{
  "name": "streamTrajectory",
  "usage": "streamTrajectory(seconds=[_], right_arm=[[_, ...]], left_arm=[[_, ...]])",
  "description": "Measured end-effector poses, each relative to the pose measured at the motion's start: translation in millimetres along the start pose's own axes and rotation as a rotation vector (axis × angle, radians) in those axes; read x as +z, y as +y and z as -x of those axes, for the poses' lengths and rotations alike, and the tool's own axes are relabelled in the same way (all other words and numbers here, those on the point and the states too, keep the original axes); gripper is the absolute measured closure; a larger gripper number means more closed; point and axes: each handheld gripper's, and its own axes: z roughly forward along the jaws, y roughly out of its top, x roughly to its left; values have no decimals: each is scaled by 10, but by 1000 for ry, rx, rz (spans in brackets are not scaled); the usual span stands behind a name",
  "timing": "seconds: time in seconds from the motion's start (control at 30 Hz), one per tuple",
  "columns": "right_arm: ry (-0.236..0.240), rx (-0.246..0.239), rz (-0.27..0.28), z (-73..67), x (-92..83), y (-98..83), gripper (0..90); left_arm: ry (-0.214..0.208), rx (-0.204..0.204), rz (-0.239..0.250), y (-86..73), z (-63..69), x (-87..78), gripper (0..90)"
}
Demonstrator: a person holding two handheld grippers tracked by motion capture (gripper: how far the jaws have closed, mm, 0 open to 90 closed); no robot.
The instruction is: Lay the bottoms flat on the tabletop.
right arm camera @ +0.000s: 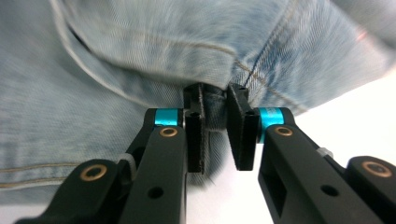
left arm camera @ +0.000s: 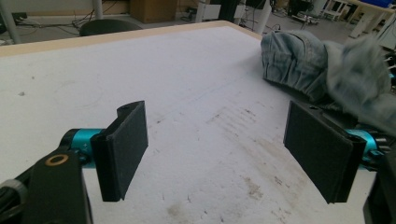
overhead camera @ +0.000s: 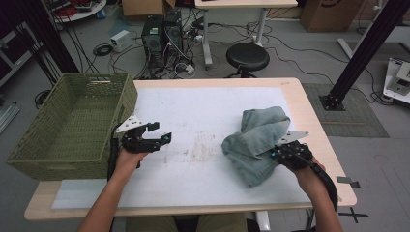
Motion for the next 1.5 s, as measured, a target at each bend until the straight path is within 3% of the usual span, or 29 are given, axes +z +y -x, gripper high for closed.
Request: streamTrajectory(seconds=[0.03,0.07,0.1,0.17,0.23,0.33,0.4,0.53,0.63,0.8,0.9,1.0,1.07,1.17,1.3,1.33,1.37,1.4,1.43,1.47,1.5], right_arm=[[-20,19,1,52,-20,-66,778],[-5,52,39,94,-54,-107,763],[19,75,99,136,-98,-132,714],[6,124,213,192,-201,-119,611],[-6,156,311,250,-282,-42,581],[-68,154,378,292,-277,171,499],[-75,125,358,303,-163,335,462],[-33,60,282,276,226,618,385],[-21,62,214,283,514,774,306],[-14,3,10,333,895,987,233],[13,-5,-74,373,1037,1052,287],[49,-23,-111,390,1090,1039,431],[64,-45,-106,401,1086,998,570],[101,-74,-55,396,1037,905,691],[271,-46,-15,369,984,838,727],[271,-46,-15,369,984,838,727],[295,-49,-7,343,981,839,729],[356,-64,18,250,965,874,730],[356,-64,18,250,965,874,730],[428,-68,69,166,954,937,730],[467,-63,96,114,954,977,730]], left_arm=[[0,-4,0,-4,4,11,219],[-4,-2,-2,-6,5,21,219],[-5,-2,-3,-9,9,32,219],[-6,-3,-4,-11,11,43,219],[-9,-1,-7,-13,15,59,219],[-12,3,-12,-19,23,73,219],[-11,3,-15,-21,21,71,219],[-11,1,-18,-25,9,56,219],[-14,-3,-26,-30,1,42,220],[-16,-4,-30,-44,-3,34,219],[-18,-5,-35,-52,-5,42,219],[-18,-8,-42,-70,-11,61,219],[-21,-8,-43,-79,-12,63,219],[-21,-12,-43,-96,-13,55,219],[-15,-17,-41,-108,-30,42,219],[-15,-17,-41,-108,-30,42,220],[-14,-19,-39,-109,-34,41,220],[-14,-19,-36,-114,-38,45,219],[-14,-19,-36,-114,-38,45,219],[-13,-21,-36,-122,-38,51,219],[-13,-21,-39,-126,-39,54,219]])
